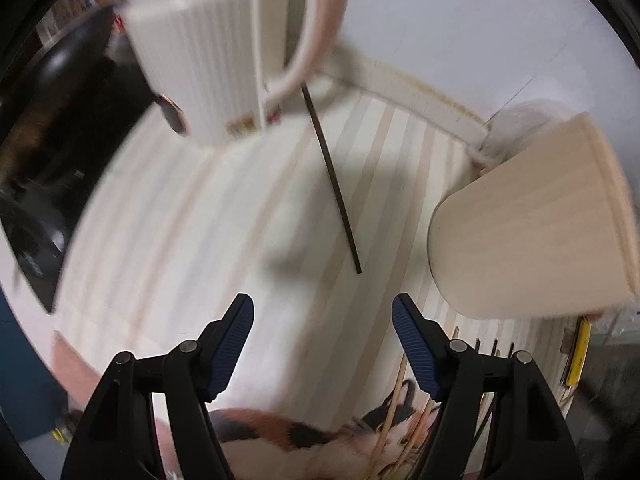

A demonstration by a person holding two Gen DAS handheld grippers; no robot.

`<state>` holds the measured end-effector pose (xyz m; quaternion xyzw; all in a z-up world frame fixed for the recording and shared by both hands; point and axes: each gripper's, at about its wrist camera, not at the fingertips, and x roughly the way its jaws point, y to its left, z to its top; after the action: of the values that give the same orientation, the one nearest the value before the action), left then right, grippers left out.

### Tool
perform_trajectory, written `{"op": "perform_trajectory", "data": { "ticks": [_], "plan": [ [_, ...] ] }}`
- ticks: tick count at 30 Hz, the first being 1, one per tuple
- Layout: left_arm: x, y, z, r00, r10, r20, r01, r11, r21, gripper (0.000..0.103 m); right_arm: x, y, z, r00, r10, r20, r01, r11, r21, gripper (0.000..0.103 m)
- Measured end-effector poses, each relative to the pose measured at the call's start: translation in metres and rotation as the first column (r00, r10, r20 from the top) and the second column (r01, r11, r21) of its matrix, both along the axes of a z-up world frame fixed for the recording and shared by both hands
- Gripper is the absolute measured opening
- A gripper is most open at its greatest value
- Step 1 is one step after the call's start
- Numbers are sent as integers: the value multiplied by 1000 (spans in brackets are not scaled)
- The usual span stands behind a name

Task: Organize utensils
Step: 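Grasp another dark chopstick with the left gripper while the right keeps holding the wooden chopstick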

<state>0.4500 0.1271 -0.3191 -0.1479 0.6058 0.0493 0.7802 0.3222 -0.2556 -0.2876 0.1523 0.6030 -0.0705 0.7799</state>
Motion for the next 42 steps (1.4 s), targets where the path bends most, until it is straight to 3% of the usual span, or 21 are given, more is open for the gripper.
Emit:
{"op": "perform_trajectory", "data": {
  "ticks": [4, 7, 10, 11, 13, 19, 26, 29, 33, 40, 42],
  "plan": [
    [28, -20, -33, 999, -33, -34, 34, 999, 43, 68, 1, -1, -63, 992, -63, -113, 62, 998, -10, 7],
    [50, -31, -58, 995, -62, -72, 69, 993, 92, 55, -1, -3, -91, 980, -103, -169, 103, 995, -10, 7],
    [65, -33, -82, 993, -64, -104, 76, 991, 114, 33, -4, -6, -105, 971, -134, -197, 133, 991, -17, 7],
    [67, -35, -81, 994, -68, -89, 81, 987, 140, 33, -5, -6, -107, 970, -141, -200, 139, 990, -21, 7],
    [71, -42, -77, 991, -116, -60, 124, 979, 159, 6, -6, -7, -110, 967, -149, -207, 146, 989, -32, 7],
    [33, -46, -70, 983, -168, -80, 180, 964, 193, 3, -15, -8, -106, 970, -127, -207, 116, 991, -63, 7],
    [-96, -43, -64, 952, -233, -198, 258, 960, 112, 3, -38, -2, -91, 974, -65, -215, 52, 997, -63, 7],
    [-126, -41, -63, 941, -242, -238, 263, 963, 60, 3, -53, -3, -86, 975, -49, -216, 36, 997, -65, 7],
    [-115, -37, -59, 945, -239, -224, 256, 966, 48, 6, -59, -3, -85, 976, -45, -214, 30, 997, -73, 7],
    [-26, -29, -56, 961, -222, -168, 238, 967, 86, 7, -58, 1, -88, 974, -60, -218, 44, 996, -78, 7],
    [-9, -31, -55, 962, -220, -159, 238, 965, 109, 7, -31, -9, -97, 972, -71, -224, 55, 996, -75, 7]
  ]
}}
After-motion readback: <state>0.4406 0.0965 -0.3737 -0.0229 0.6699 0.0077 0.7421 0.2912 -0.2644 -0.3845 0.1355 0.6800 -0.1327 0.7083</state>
